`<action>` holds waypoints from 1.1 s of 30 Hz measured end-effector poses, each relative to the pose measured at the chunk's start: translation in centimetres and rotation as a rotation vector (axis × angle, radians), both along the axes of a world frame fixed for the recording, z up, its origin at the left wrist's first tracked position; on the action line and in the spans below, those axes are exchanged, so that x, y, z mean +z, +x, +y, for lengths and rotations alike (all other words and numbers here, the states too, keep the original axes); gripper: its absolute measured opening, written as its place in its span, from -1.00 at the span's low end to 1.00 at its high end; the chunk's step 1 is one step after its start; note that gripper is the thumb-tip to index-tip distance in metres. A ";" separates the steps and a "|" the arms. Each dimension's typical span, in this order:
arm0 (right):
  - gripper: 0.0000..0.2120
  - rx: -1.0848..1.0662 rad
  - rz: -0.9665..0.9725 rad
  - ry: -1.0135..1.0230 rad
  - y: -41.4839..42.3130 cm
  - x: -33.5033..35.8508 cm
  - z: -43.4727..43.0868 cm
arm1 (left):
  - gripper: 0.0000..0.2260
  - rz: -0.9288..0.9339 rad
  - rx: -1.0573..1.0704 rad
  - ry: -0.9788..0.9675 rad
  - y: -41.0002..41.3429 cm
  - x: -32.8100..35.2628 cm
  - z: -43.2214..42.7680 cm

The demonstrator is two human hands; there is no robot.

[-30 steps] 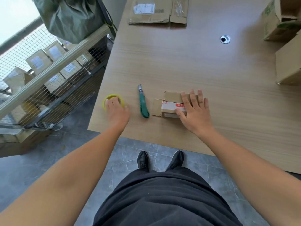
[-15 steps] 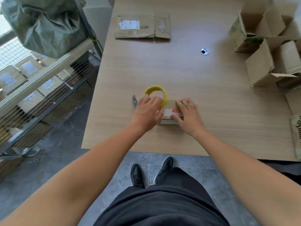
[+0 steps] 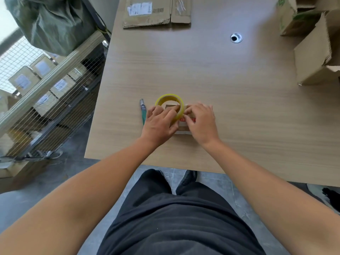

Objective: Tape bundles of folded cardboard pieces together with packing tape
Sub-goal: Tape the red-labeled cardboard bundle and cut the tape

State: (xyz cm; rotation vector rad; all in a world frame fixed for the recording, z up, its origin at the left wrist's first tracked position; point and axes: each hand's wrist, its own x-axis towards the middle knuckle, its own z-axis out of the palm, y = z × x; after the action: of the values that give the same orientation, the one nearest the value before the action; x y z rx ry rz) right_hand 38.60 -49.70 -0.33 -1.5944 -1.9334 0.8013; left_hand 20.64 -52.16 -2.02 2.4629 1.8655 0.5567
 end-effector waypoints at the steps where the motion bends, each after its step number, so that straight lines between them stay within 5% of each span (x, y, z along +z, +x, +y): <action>1: -0.96 0.024 -0.019 0.015 0.0 0.1 0.1 | -0.80 -0.002 0.000 0.011 0.1 0.0 -0.1; 5: -0.93 0.049 0.135 0.028 1.2 0.8 0.0 | -0.76 0.087 -0.025 0.052 -0.1 0.4 0.3; 11: -0.78 -0.364 0.803 -0.638 7.1 1.1 0.2 | -0.64 0.148 -0.119 0.083 -0.5 1.1 1.5; 15: -0.77 -0.435 1.094 -0.729 6.0 0.7 0.0 | -0.64 0.144 -0.118 0.131 -0.3 0.8 1.6; 31: -0.86 -0.492 0.922 -0.849 5.5 -2.6 0.3 | -0.66 0.175 -0.228 0.171 -1.0 0.0 2.4; 33: -0.84 -0.441 0.753 -0.878 5.7 -2.8 0.6 | -0.66 0.182 -0.230 0.157 -0.9 0.0 2.4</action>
State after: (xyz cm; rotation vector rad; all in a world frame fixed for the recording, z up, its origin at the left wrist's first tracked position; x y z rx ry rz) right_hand 44.34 -49.15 -3.15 -1.6778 -0.6646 1.8467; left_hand 19.76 -49.81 -2.04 2.8687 1.6128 0.5026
